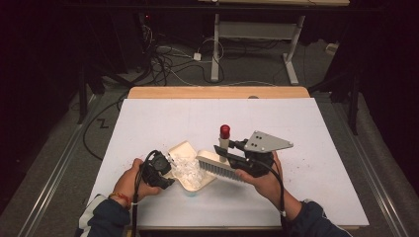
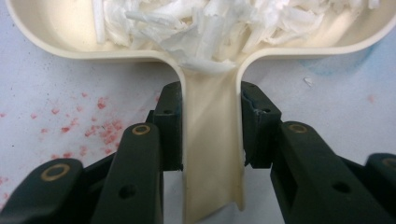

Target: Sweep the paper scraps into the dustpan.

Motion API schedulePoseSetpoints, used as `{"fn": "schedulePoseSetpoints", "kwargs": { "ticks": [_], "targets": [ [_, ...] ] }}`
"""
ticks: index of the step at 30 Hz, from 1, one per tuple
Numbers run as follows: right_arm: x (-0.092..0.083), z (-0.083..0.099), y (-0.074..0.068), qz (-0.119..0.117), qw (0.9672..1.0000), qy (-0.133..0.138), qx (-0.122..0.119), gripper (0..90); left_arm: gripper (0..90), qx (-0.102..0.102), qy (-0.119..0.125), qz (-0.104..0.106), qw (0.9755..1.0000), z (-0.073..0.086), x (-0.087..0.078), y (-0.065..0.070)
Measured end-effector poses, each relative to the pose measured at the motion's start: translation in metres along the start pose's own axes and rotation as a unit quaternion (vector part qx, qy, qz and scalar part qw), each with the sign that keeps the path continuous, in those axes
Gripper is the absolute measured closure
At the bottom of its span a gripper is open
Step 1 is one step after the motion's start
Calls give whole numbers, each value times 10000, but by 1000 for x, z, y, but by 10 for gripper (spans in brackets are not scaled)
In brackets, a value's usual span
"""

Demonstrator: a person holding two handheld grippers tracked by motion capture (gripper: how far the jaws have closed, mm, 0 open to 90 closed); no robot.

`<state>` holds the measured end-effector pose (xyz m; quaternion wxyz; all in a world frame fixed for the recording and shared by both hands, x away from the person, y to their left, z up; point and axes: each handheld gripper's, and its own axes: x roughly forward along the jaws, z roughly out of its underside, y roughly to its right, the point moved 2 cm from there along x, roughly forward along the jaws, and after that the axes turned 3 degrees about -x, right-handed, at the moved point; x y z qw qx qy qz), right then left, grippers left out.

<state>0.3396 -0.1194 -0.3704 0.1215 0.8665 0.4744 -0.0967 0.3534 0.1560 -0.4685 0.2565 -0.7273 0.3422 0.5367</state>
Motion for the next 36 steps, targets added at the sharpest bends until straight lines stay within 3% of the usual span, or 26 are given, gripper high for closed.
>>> {"fn": "schedulePoseSetpoints", "kwargs": {
  "ticks": [4,8,13,17,22,26,31,34,36],
  "targets": [
    [-17,-6,7,46,9998,135,99,706,629,-30,11,19,10000,1,0,0],
    [-28,-9,15,348,9992,203,66,706,629,-10,-16,-2,10000,0,0,1],
    [-37,-1,20,604,9981,-85,-103,706,629,10,-28,-2,10000,1,-1,1],
    [-52,11,28,653,9974,-309,-6,706,629,35,-34,0,10000,2,-1,1],
    [-64,26,31,786,9952,-579,-56,706,628,30,-63,-24,10000,1,-1,3],
    [-53,33,31,616,9962,-591,165,706,629,58,-103,-46,9999,0,-1,3],
    [-29,26,19,592,9971,-484,10,706,628,65,-105,-39,9999,0,0,3],
    [-9,22,15,471,9983,-327,118,707,628,70,-103,-41,9999,0,-1,3],
    [1,20,13,417,9987,-305,26,706,629,74,-103,-51,9999,0,-1,3]
  ]
}}
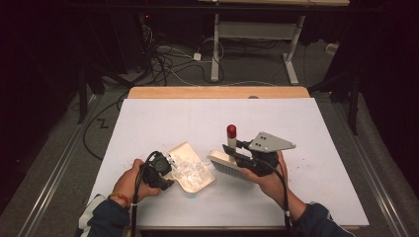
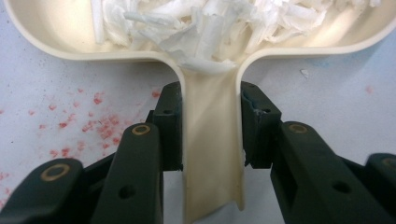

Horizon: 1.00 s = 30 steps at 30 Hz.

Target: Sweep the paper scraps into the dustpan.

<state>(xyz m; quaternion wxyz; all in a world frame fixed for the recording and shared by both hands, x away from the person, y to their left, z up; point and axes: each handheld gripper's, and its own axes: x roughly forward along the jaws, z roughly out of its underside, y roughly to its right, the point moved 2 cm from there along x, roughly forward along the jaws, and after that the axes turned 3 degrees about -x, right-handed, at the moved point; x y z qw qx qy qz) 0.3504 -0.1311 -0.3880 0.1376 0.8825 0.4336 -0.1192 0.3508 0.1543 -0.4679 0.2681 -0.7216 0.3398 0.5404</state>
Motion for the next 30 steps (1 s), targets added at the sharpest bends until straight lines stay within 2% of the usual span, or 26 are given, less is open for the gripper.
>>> {"fn": "schedulePoseSetpoints", "kwargs": {
  "ticks": [3,6,8,10,12,14,15,19,21,27,30],
  "targets": [
    [6,-5,-5,-152,9998,149,10,706,629,-6,11,-2,10000,0,0,0],
    [-4,-12,-6,-271,9989,370,-5,706,629,-19,33,42,10000,1,0,-1],
    [-13,-17,-4,-263,9985,487,-12,706,629,-30,32,44,10000,1,0,-1],
    [-20,-19,-1,-124,9983,572,-35,706,629,-44,41,35,10000,1,0,-1],
    [-22,-18,1,37,9985,536,-66,706,629,-43,28,25,10000,1,0,0],
    [-20,-13,4,324,9981,492,-169,706,628,-36,9,19,10000,0,0,0],
    [-15,-8,4,454,9979,383,-266,706,629,-37,9,20,10000,0,0,-1],
    [5,8,2,630,9973,218,-294,706,629,-39,1,35,10000,0,0,-1],
    [10,9,-1,562,9976,308,-277,707,629,-40,-2,31,10000,0,0,-1],
    [23,3,-29,171,9987,302,-361,705,629,-56,13,39,10000,0,0,-1],
    [26,-1,-36,-5,9988,399,-276,706,628,-65,20,34,10000,0,0,-1]
  ]
}}
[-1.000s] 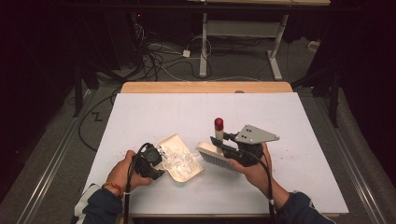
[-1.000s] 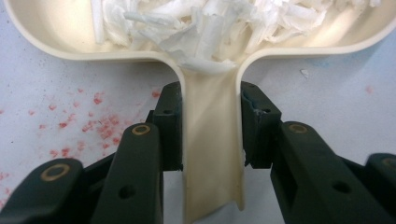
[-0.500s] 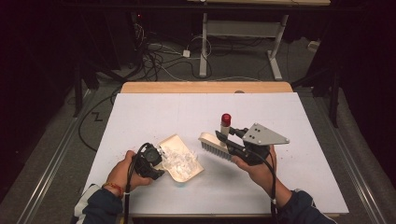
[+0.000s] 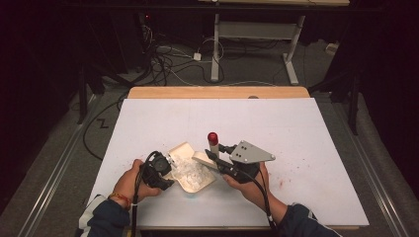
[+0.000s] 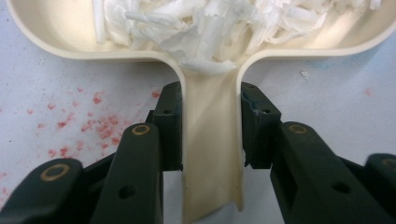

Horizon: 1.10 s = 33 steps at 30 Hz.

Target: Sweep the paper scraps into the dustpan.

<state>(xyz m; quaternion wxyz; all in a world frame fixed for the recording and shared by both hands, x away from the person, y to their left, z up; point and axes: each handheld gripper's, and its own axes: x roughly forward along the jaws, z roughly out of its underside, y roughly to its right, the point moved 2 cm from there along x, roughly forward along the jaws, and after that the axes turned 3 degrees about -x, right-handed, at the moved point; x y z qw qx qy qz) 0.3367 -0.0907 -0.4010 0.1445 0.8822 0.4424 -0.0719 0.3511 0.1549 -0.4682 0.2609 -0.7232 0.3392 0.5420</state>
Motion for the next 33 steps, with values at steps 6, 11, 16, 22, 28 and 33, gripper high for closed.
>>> {"fn": "schedulePoseSetpoints", "kwargs": {
  "ticks": [6,11,16,22,28,33],
  "targets": [
    [-10,-10,-1,-163,9997,192,61,706,628,6,20,18,10000,0,0,-1],
    [-22,-16,8,-148,9994,277,133,706,628,-38,45,48,10000,1,0,-1],
    [-29,-15,18,-74,9997,162,139,706,628,-33,35,46,10000,1,0,-1],
    [-19,-3,24,153,9998,-139,15,706,629,-36,27,40,10000,1,0,-1],
    [6,2,24,1,9998,120,169,706,629,-74,58,58,9999,0,1,-1],
    [15,-2,14,-396,9989,190,150,706,629,-85,91,88,9999,1,0,-3]
  ]
}}
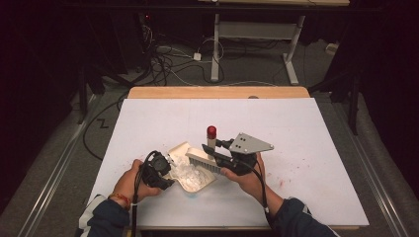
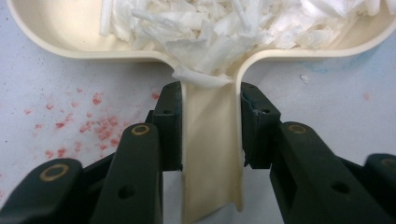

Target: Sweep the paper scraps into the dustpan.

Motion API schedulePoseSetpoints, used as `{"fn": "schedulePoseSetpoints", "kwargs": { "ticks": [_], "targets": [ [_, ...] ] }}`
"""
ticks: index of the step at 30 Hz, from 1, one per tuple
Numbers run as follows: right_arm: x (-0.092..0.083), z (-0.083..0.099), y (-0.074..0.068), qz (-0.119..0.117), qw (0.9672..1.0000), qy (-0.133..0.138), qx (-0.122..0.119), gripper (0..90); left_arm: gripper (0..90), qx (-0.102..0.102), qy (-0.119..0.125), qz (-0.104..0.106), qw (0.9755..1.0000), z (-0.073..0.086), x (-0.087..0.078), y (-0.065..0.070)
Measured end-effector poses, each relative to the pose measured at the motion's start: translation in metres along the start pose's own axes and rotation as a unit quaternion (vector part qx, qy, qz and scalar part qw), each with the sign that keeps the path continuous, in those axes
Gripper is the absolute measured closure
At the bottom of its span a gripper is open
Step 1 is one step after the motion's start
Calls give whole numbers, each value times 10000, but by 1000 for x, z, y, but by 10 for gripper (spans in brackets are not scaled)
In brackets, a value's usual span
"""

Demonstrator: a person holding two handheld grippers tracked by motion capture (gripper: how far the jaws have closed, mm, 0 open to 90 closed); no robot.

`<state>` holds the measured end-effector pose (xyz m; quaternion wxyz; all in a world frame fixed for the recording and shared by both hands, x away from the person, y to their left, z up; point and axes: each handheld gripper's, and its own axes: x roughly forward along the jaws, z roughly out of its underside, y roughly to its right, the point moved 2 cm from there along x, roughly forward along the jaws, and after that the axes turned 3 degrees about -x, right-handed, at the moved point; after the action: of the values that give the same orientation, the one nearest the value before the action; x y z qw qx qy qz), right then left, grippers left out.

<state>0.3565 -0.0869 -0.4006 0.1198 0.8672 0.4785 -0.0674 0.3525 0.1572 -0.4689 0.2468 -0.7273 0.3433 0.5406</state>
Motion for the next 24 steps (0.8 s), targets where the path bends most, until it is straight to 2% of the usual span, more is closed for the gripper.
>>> {"fn": "schedulePoseSetpoints", "kwargs": {
  "ticks": [2,5,17,19,22,24],
  "targets": [
    [0,-2,-3,-113,9999,-26,-43,706,629,-15,25,31,10000,1,0,-1],
    [-4,-5,-2,-63,9999,-3,-100,706,629,-55,42,54,10000,1,0,-1],
    [-30,-20,13,138,9999,13,-2,705,630,-195,72,126,9997,2,0,-3],
    [-28,-17,11,32,9999,-155,27,706,630,-205,61,130,9997,1,0,-3],
    [-22,-10,7,-31,9989,-464,-92,705,630,-210,66,133,9997,2,0,-3],
    [-23,-8,7,-118,9986,-521,-52,705,630,-203,82,148,9997,2,1,-4]
  ]
}}
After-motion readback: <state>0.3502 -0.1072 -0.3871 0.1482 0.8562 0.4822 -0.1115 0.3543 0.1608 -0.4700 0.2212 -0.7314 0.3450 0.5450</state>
